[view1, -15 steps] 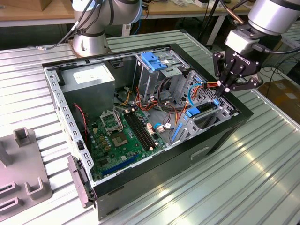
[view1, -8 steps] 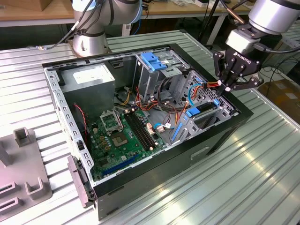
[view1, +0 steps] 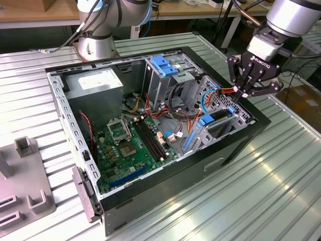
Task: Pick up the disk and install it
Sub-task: 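Insert the first disk wire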
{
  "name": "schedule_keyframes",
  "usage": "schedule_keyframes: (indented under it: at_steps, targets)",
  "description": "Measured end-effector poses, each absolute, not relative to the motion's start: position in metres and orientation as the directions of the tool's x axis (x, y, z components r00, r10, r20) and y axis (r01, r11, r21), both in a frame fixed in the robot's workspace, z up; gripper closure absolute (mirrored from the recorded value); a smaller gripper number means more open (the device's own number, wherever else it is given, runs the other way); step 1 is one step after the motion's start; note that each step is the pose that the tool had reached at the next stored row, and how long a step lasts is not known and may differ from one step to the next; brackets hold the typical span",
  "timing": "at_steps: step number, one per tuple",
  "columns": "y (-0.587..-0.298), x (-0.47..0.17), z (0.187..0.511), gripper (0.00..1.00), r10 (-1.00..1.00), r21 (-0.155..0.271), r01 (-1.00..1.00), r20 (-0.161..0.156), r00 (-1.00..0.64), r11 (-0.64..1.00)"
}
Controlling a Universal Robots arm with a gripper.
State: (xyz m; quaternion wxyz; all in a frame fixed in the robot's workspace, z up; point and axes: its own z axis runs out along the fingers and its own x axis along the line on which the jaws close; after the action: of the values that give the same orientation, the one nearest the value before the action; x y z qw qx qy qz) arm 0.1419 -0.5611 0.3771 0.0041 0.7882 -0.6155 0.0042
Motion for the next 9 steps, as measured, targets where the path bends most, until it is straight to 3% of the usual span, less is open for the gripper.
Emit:
schedule_keyframes:
  at_steps: [9]
  targets:
    - [-0.5611,0.143,0.3771,0.88,-0.929,0.001,-0.929,0.012,0.37,-0.37]
